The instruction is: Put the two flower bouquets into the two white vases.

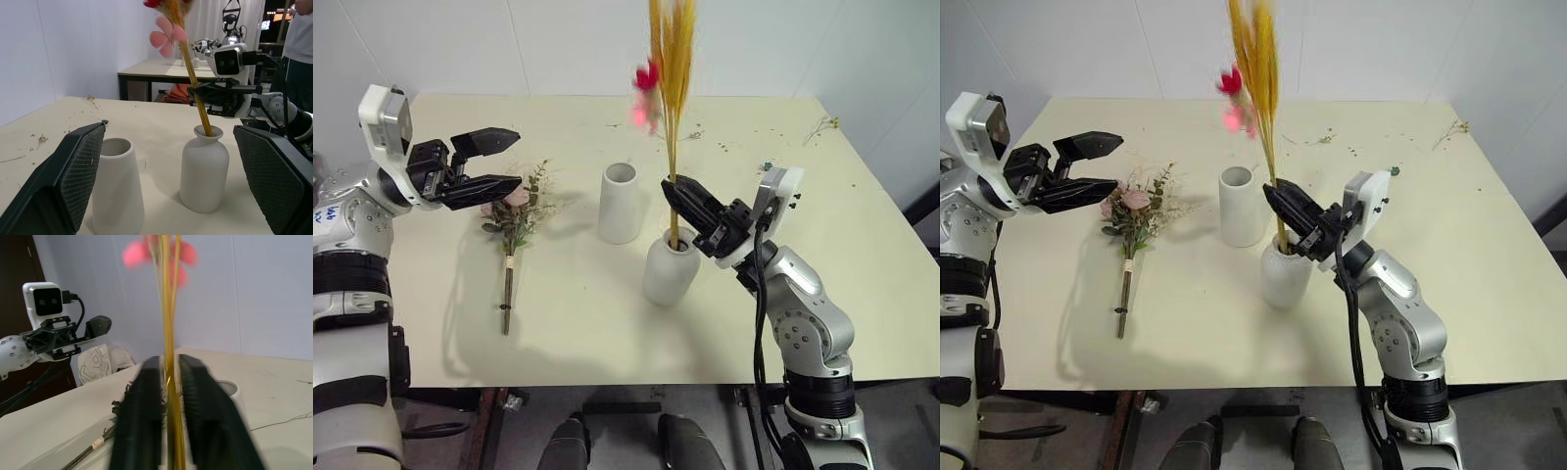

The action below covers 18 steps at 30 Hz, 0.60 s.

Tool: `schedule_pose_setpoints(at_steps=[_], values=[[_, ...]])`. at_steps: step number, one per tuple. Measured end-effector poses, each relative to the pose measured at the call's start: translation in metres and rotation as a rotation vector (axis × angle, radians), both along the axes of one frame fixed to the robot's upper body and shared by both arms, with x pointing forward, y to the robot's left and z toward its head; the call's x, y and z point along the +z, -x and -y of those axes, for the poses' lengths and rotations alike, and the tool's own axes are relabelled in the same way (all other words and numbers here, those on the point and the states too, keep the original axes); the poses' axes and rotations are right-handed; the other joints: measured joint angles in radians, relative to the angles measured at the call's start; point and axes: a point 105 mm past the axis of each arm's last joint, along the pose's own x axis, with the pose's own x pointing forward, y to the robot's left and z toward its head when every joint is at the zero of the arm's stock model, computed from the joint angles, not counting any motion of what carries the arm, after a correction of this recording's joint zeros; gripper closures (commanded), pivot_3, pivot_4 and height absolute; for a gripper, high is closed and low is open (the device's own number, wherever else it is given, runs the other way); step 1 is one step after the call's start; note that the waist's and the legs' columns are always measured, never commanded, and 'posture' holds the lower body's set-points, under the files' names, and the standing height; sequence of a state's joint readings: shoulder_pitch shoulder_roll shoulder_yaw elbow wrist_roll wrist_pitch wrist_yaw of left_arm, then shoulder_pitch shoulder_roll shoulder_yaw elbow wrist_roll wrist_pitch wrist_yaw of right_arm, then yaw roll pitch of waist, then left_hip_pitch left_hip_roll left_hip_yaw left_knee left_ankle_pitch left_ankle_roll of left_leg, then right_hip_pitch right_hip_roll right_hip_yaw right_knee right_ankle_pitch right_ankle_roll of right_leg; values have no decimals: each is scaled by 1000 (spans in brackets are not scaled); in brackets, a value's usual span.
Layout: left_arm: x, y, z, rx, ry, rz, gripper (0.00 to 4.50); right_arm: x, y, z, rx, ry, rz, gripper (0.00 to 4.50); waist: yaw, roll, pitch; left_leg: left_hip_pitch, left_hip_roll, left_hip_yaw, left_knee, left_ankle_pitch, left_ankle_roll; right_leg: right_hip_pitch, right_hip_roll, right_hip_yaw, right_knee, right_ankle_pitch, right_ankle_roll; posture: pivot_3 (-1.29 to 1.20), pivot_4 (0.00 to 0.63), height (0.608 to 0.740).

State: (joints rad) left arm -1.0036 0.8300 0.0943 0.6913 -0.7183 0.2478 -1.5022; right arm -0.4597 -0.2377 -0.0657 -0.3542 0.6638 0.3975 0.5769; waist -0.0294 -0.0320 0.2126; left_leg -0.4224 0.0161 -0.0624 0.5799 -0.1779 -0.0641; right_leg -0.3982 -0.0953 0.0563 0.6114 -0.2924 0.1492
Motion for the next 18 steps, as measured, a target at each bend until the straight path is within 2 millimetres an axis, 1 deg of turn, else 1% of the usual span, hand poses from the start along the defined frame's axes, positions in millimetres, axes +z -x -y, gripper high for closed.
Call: schedule_pose_setpoints(at_steps=[4,8,9,12,18], values=[[0,-1,0,1,3,-3,0,-1,7,4,16,25,-1,1598,0,0,0,0,0,0,0,0,0,0,0,0,0,0,0,0,150,740],[-1,-2,0,4,5,-8,0,-5,15,11,25,62,-9,184,1,0,0,0,0,0,0,0,0,0,0,0,0,0,0,0,150,740],[-2,-2,0,3,3,-9,0,-5,18,13,30,77,-10,28,1,0,0,0,0,0,0,0,0,0,0,0,0,0,0,0,150,740],[-3,-3,1,0,1,-13,0,-6,25,18,48,131,-7,28,1,0,0,0,0,0,0,0,0,0,0,0,0,0,0,0,150,740],[-4,-4,3,3,0,2,0,-5,34,44,36,329,-2,28,3,0,0,0,0,0,1,0,0,0,0,0,-1,0,-1,0,150,740]])
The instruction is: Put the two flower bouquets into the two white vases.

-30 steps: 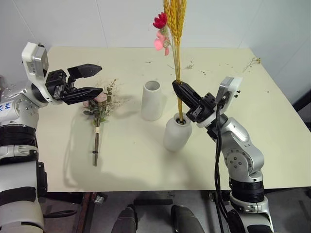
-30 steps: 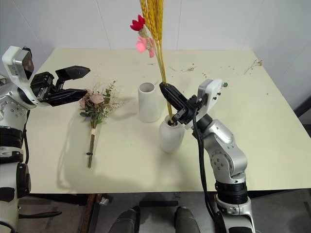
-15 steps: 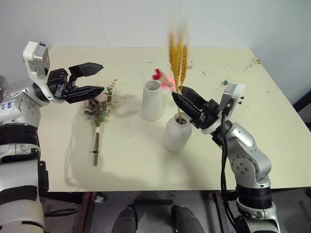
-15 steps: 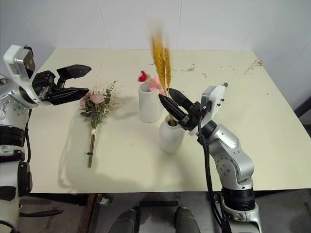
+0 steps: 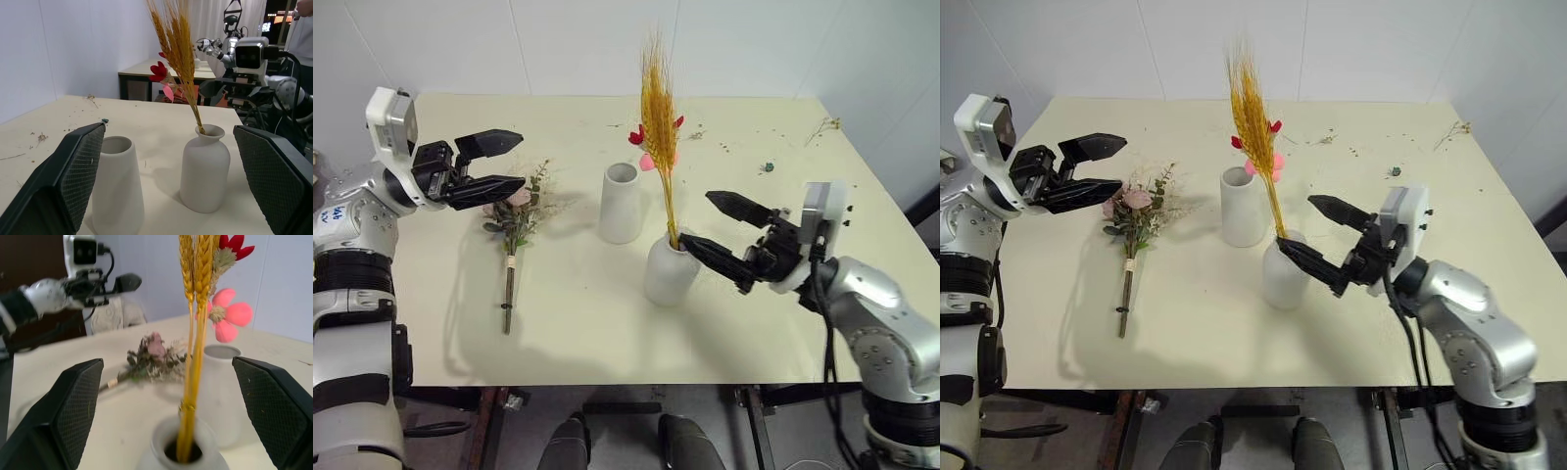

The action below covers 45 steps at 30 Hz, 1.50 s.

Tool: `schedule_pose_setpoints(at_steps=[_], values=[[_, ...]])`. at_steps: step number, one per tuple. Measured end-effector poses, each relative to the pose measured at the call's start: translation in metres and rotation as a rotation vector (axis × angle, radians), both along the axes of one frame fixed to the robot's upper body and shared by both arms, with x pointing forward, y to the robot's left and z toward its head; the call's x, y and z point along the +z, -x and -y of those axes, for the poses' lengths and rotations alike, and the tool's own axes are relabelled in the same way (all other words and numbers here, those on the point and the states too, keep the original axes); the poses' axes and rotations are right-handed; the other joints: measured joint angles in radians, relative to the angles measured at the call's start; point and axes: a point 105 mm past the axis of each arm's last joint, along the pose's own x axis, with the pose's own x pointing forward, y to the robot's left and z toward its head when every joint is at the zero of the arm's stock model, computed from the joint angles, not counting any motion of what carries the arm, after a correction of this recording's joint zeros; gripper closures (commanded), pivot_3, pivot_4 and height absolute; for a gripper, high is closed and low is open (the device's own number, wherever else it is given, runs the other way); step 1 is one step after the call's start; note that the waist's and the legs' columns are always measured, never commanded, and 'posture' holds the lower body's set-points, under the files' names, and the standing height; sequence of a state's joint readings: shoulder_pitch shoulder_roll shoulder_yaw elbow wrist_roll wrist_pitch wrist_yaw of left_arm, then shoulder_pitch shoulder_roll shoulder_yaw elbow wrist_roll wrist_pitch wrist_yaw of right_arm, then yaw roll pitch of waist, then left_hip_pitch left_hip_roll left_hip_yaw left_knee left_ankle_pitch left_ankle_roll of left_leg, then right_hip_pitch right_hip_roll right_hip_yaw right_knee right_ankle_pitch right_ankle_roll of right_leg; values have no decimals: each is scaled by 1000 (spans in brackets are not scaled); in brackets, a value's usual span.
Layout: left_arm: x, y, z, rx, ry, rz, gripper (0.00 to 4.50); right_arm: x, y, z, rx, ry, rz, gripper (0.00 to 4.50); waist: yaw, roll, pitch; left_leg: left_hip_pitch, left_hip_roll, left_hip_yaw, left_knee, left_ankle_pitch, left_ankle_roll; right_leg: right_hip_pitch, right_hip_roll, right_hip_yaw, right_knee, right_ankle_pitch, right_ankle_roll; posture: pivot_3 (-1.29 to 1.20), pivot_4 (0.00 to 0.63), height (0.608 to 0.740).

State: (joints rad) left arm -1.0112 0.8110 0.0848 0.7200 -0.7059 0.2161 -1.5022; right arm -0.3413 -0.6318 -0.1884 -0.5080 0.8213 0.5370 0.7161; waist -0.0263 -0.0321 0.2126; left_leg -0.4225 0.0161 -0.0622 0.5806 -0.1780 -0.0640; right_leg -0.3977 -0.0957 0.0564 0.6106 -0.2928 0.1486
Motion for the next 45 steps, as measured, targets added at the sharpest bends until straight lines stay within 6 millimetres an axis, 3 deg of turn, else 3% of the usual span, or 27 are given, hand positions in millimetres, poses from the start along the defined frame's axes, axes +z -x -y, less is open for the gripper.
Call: schedule_pose_setpoints(at_steps=[5,9,14,19,26,30,35,45], values=[[-4,4,-4,28,-3,44,0,7,11,24,20,147,2,28,-4,0,0,0,0,0,0,0,0,0,0,0,0,0,0,0,150,740],[-12,5,-9,128,14,52,0,1,17,34,79,224,-63,28,-1,0,0,0,1,1,0,0,0,0,0,0,0,0,0,0,150,740],[-23,11,-16,358,26,40,0,-2,17,49,107,271,-115,28,-3,0,0,1,0,1,2,0,0,1,-1,1,-1,0,1,0,150,740],[-48,15,-27,654,-28,-70,0,-1,8,62,79,272,-137,28,-1,0,0,1,0,2,3,0,0,2,-1,2,-2,0,0,0,150,740],[-66,24,-29,951,12,-212,0,-2,5,76,83,280,-175,28,3,0,0,1,0,2,5,-1,-1,4,-1,3,-6,1,-1,0,150,740],[-85,32,-23,1027,-3,-334,0,-4,3,82,85,276,-197,28,2,0,0,1,0,3,7,-1,-2,5,-1,3,-6,1,-2,0,150,740],[-110,38,-24,1111,-62,-462,0,7,-2,85,78,296,-169,28,-2,0,0,1,0,4,10,-2,-2,5,-1,4,-6,-5,-13,0,150,740],[-148,23,-26,1215,-185,-633,0,3,-2,86,88,308,-196,28,3,0,0,0,0,4,12,-2,-2,6,-1,4,-8,-5,-14,0,150,740]])
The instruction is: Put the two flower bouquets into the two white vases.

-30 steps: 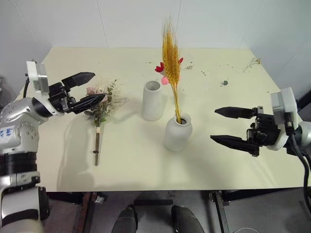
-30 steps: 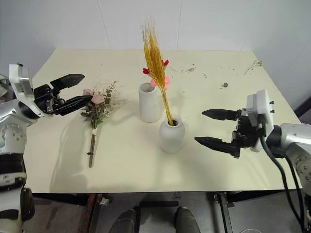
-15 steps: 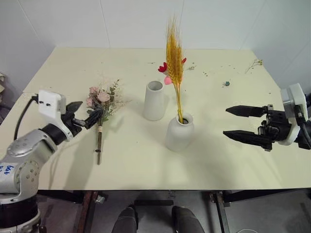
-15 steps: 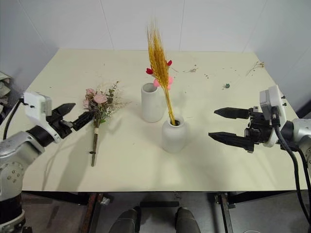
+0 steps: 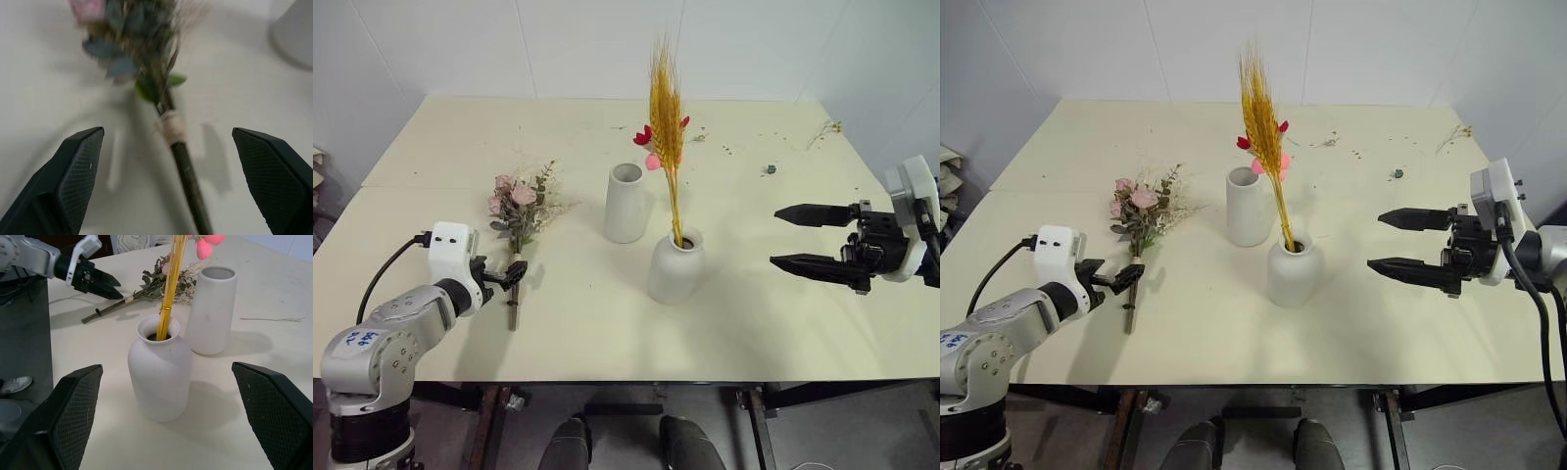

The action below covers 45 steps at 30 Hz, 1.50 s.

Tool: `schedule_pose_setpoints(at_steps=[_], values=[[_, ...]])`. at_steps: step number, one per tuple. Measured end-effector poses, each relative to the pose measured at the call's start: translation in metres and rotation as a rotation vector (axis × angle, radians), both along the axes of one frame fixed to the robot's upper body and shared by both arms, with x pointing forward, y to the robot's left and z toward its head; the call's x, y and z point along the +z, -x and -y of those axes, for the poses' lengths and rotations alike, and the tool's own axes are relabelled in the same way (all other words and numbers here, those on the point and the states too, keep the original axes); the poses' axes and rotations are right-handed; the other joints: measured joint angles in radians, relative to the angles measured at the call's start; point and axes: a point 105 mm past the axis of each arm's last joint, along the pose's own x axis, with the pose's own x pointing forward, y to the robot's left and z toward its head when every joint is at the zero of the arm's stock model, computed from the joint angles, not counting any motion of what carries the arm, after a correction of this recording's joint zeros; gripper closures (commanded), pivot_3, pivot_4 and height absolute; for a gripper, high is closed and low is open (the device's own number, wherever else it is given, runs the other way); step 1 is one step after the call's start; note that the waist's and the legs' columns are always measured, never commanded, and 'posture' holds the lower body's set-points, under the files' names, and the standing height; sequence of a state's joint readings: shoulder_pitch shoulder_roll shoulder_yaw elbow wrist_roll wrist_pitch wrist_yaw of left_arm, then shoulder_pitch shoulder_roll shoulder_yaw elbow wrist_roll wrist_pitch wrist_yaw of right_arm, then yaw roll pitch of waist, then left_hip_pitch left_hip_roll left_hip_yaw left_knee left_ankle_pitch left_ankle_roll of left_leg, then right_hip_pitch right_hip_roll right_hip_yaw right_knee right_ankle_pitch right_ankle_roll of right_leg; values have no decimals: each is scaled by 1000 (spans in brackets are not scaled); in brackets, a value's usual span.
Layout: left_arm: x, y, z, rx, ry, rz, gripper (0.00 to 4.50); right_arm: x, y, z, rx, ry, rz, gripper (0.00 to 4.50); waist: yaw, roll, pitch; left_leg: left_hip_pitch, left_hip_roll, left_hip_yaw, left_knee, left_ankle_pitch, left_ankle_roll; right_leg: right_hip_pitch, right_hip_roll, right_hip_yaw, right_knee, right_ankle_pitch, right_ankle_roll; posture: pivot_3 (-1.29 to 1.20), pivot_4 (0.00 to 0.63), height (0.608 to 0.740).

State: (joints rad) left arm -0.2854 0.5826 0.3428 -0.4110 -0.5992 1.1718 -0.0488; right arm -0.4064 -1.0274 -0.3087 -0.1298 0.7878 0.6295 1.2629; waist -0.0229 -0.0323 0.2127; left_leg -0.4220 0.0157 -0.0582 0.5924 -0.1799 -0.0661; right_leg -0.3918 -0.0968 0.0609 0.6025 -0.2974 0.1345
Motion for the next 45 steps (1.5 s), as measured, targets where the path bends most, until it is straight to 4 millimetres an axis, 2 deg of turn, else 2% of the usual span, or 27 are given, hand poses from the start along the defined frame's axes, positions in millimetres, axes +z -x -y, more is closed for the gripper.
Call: schedule_pose_setpoints(at_steps=[6,9,14,23,25,29,31,33,34,38,42,45], values=[[-17,-19,4,7,-5,-92,0,0,1,0,-4,2,-5,28,0,0,0,0,0,0,0,0,0,0,0,0,0,0,0,0,150,740],[-16,-26,8,-11,-14,-102,0,0,0,0,-11,2,-5,28,0,0,0,0,0,0,0,0,0,0,0,0,0,0,0,0,150,740],[-17,-36,11,-37,-82,-120,1227,0,1,0,-12,6,-10,0,0,0,0,1,0,0,0,0,0,0,0,0,1,0,1,0,150,740],[-14,-49,17,-79,-130,-135,4074,0,1,-1,-21,7,-7,0,24,1,-1,0,-1,0,1,0,0,1,0,0,0,1,1,0,150,740],[-13,-51,16,-78,-134,-134,4414,-1,1,0,-23,7,-8,0,22,1,-1,0,0,0,1,0,0,1,0,0,0,1,1,0,150,740],[-11,-62,9,-30,-113,-91,4412,-1,2,2,-30,0,-8,0,22,1,0,0,0,0,1,0,0,1,0,0,0,1,2,0,150,740],[-5,-73,2,19,-84,-38,4412,7,3,4,-37,-28,19,0,22,1,0,0,0,0,1,0,0,0,0,0,0,1,2,0,150,740],[14,-85,-5,56,-68,61,4412,17,4,2,-27,-81,55,0,21,0,0,-1,0,0,1,0,0,0,0,0,0,3,6,0,150,740],[25,-90,-6,63,-64,112,4412,22,5,2,-24,-104,71,0,21,0,0,-1,0,0,1,0,0,0,0,0,0,8,13,0,150,740],[71,-107,-6,55,-53,322,4412,33,7,0,-8,-184,108,0,22,0,0,-1,0,0,0,-1,-1,0,0,0,-1,10,18,0,150,740],[86,-117,1,8,-40,415,4412,35,7,-1,-9,-208,114,0,22,0,0,-1,0,0,-1,-2,-1,0,0,-1,-1,11,19,0,150,740],[104,-129,21,-72,-12,522,4412,33,6,-2,-12,-237,122,0,23,0,0,-2,0,0,-1,-2,-1,-1,0,-1,-2,11,20,0,150,740]])
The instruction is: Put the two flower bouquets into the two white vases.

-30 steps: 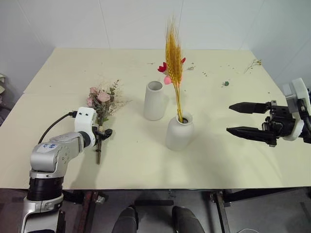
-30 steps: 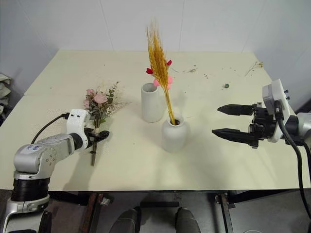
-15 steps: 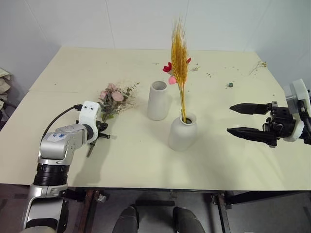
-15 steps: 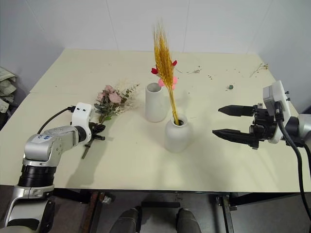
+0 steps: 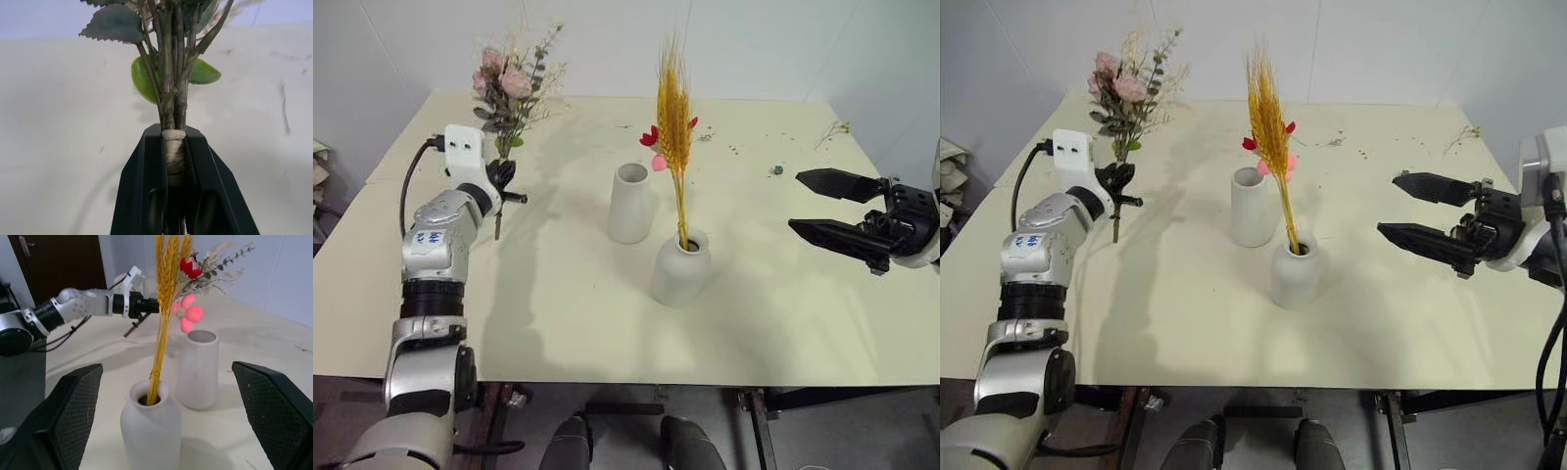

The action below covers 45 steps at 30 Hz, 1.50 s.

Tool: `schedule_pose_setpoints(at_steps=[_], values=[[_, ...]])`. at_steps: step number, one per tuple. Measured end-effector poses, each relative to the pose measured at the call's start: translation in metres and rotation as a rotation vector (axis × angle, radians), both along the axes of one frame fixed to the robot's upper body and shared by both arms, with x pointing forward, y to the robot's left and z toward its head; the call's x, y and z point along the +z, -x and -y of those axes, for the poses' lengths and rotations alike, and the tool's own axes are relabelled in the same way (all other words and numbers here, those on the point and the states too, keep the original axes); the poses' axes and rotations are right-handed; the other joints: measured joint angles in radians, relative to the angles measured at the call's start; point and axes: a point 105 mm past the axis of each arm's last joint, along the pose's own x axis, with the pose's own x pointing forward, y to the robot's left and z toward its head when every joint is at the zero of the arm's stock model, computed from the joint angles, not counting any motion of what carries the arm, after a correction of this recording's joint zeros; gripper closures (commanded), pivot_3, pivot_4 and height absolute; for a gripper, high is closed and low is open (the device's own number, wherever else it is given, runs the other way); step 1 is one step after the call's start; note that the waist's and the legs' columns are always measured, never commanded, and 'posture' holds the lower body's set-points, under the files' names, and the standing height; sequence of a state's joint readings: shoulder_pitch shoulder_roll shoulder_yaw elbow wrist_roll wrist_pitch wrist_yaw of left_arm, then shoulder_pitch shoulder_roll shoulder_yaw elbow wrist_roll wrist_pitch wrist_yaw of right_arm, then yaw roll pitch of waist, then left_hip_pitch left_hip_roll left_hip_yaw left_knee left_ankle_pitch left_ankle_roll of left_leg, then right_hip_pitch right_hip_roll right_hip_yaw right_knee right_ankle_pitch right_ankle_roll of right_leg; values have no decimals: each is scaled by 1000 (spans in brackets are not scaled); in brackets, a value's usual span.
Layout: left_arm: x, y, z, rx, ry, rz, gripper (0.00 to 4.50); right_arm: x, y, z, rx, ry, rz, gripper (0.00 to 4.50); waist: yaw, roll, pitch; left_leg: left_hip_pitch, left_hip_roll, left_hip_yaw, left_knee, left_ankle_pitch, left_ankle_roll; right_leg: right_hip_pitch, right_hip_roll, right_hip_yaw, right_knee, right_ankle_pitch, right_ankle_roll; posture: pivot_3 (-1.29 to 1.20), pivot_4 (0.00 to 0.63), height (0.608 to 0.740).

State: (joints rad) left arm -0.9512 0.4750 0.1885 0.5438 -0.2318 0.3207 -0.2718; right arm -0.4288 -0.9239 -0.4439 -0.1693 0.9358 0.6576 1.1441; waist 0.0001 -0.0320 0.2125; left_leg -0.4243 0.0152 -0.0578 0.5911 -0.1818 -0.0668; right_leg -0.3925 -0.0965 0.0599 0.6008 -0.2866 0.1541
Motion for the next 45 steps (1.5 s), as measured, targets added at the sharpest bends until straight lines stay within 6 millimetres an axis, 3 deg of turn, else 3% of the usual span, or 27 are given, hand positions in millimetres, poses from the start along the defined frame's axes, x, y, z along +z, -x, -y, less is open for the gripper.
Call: schedule_pose_setpoints(at_steps=[7,19,34,38,45], values=[[59,-8,48,-227,106,263,4412,3,1,3,-15,-22,32,0,2,0,0,-1,0,0,0,0,1,0,0,0,-2,1,2,0,150,740],[111,12,95,-609,353,494,4412,30,9,17,-49,-91,128,0,-1,0,0,-2,0,0,1,-1,1,0,0,0,-2,1,3,0,150,740],[103,24,129,-869,511,470,4412,28,12,23,-83,-118,121,0,-1,0,0,-2,0,0,2,0,1,0,1,0,0,1,3,0,150,740],[110,26,139,-906,591,489,4412,28,16,21,-81,-113,127,0,-1,0,0,-2,0,0,2,0,1,0,1,0,0,1,3,0,150,740],[94,22,152,-909,619,440,4412,29,23,22,-96,-133,143,0,-2,0,0,-1,0,0,2,0,1,0,1,0,0,1,3,0,150,740]])
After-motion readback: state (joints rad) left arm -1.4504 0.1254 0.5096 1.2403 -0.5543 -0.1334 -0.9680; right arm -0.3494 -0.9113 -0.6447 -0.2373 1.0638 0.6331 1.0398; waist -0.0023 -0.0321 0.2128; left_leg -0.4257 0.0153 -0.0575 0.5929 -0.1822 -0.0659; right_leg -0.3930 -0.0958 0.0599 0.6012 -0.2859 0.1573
